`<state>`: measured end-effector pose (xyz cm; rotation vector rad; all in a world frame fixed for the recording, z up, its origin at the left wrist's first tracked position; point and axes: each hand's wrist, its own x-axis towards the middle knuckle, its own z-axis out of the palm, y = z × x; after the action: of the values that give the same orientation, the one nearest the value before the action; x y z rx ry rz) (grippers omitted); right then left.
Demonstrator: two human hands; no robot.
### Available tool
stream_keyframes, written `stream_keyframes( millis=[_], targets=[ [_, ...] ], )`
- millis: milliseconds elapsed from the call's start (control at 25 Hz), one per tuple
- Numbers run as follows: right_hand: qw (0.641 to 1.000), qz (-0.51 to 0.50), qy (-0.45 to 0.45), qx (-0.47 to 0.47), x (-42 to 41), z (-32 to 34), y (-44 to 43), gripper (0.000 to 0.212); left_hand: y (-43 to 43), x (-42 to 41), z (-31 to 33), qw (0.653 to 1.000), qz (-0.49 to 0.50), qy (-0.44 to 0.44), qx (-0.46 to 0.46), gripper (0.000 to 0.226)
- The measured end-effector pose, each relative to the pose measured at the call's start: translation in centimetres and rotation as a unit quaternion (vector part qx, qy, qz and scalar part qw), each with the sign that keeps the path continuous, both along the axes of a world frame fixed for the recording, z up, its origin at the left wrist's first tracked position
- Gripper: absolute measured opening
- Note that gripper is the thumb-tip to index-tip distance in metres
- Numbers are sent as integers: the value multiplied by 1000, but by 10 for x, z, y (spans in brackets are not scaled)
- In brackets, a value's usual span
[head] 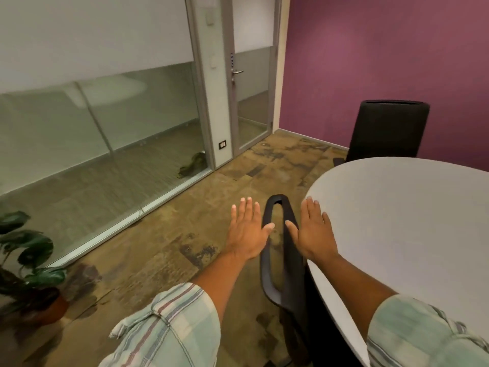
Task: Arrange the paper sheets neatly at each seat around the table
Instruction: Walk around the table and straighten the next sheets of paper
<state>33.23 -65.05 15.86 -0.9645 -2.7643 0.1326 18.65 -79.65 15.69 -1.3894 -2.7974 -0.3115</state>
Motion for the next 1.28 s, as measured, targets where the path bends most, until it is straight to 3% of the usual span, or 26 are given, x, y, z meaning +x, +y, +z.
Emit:
stream_keyframes(
  millis=[240, 480, 840, 1280],
  targets=[
    [999, 54, 6, -4, -128, 10, -38, 85, -48, -116, 7, 999, 44, 4, 1, 86],
    [997, 78, 17, -21, -254, -14, -15, 86, -39, -231, -3, 997, 72, 21, -25, 85],
    [998, 28, 14, -52, -428, -50, 121, 86, 98, -417, -18, 993, 2, 41, -113, 85],
    [996, -59, 8, -62, -587, -57, 299, 86, 307, -616, -54, 994, -68, 37, -81, 87]
  ],
)
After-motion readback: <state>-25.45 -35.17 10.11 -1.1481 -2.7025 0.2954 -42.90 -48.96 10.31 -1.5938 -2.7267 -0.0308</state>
